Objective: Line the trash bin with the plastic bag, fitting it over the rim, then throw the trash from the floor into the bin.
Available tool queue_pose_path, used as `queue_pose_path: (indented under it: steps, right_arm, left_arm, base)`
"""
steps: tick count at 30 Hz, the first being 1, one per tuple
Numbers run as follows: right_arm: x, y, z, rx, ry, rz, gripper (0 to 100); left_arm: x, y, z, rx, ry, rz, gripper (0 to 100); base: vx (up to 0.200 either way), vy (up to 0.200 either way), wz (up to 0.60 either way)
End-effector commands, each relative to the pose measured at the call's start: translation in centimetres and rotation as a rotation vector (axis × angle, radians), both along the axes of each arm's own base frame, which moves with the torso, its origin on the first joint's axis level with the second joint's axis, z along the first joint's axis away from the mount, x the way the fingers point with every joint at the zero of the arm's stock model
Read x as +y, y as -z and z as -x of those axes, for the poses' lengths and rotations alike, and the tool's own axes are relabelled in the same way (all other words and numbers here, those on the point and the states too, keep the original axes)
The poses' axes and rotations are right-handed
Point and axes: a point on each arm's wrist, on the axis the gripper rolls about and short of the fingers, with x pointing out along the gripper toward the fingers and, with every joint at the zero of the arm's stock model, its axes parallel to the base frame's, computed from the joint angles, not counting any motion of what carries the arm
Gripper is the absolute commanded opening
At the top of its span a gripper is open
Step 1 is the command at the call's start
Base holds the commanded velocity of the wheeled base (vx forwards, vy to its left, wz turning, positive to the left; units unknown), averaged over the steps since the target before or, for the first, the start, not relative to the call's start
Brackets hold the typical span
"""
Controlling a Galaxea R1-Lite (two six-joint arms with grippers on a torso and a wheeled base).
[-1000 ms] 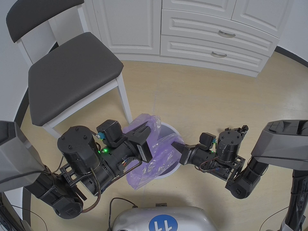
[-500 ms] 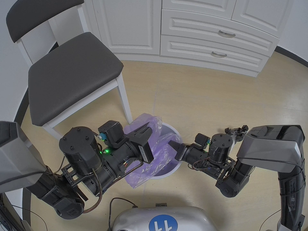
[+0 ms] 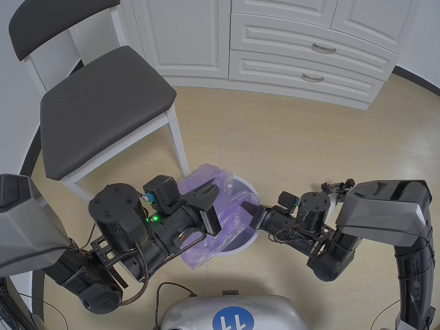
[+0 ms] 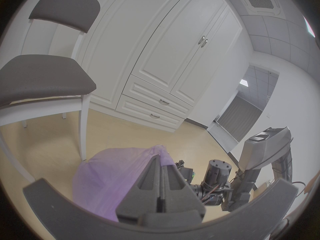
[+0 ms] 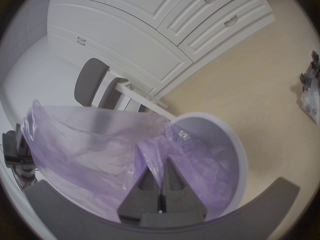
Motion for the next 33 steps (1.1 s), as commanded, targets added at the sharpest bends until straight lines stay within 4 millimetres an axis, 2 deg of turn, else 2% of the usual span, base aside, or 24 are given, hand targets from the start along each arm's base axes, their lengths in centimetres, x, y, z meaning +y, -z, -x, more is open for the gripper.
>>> queue_pose_path:
  steps: [1, 6, 15, 19, 22, 29, 33]
  right_arm:
    - [-2.5, -2.7, 0.5, -0.059, 0.028, 0.006, 0]
    - [-4.5, -2.8, 1.2, -0.058, -0.023, 0.058, 0]
    - [-6.8, -2.2, 1.6, -0.056, -0.049, 0.129, 0]
    - [-8.0, -2.0, 1.7, -0.038, -0.053, 0.133, 0]
    - [-8.5, -2.4, 1.9, -0.041, -0.060, 0.130, 0]
    - [-9.0, -3.6, 2.0, -0.068, -0.061, 0.114, 0]
    - [-9.1, -3.8, 2.3, -0.066, -0.070, 0.110, 0]
  left_arm:
    - [-0.3, 0.3, 0.0, 0.007, 0.006, 0.011, 0]
    - [-1.0, 1.5, -0.4, 0.025, 0.016, 0.014, 0]
    - [-4.1, 4.6, -4.1, 0.036, 0.015, 0.019, 0]
    - [-4.8, 5.6, -5.3, 0.038, 0.009, 0.021, 0]
    - [-5.1, 5.9, -5.5, 0.046, 0.012, 0.029, 0]
    - [-7.1, 6.3, -5.1, 0.079, 0.052, 0.095, 0]
    - [-8.1, 6.7, -6.0, 0.098, 0.062, 0.155, 0]
  base:
    - [0.000, 0.000, 0.00]
    - [0.000, 0.000, 0.00]
    - [0.000, 0.000, 0.00]
    - [0.000, 0.000, 0.00]
    - [0.000, 0.000, 0.00]
    - [0.000, 0.000, 0.00]
    - [0.000, 0.000, 0.00]
